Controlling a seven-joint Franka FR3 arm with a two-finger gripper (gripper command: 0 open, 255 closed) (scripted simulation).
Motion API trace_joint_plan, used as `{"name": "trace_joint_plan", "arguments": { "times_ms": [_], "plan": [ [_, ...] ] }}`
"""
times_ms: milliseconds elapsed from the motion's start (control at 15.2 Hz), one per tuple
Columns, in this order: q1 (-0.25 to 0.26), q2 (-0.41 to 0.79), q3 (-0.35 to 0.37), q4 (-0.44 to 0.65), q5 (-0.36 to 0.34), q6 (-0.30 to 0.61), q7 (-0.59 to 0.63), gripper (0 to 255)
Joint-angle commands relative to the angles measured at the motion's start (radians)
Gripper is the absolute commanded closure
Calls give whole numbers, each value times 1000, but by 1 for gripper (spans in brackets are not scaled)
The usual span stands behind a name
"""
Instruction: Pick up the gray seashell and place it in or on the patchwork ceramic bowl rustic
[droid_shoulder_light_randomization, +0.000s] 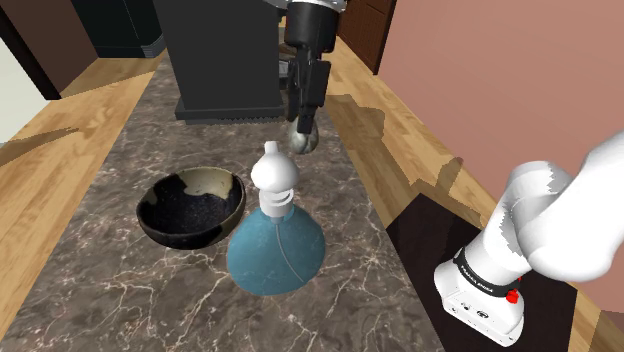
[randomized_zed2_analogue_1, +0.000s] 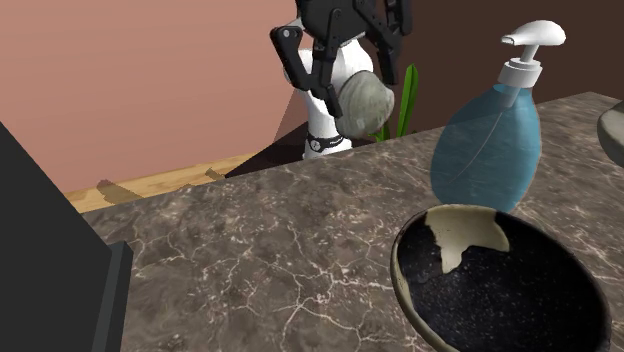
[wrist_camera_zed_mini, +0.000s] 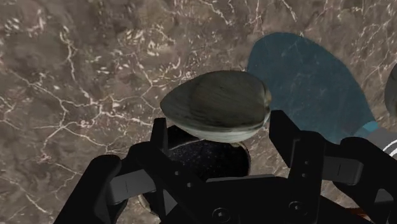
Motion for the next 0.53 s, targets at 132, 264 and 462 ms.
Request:
{"name": "trace_joint_plan", "arguments": {
  "times_ms": [132, 264, 462],
  "plan": [
    [28, 123, 42, 132, 4, 18, 70, 255],
    [43, 188, 61, 206, 0, 23, 105, 255],
    [67, 293, 86, 330, -12, 23, 160, 255]
  ]
}}
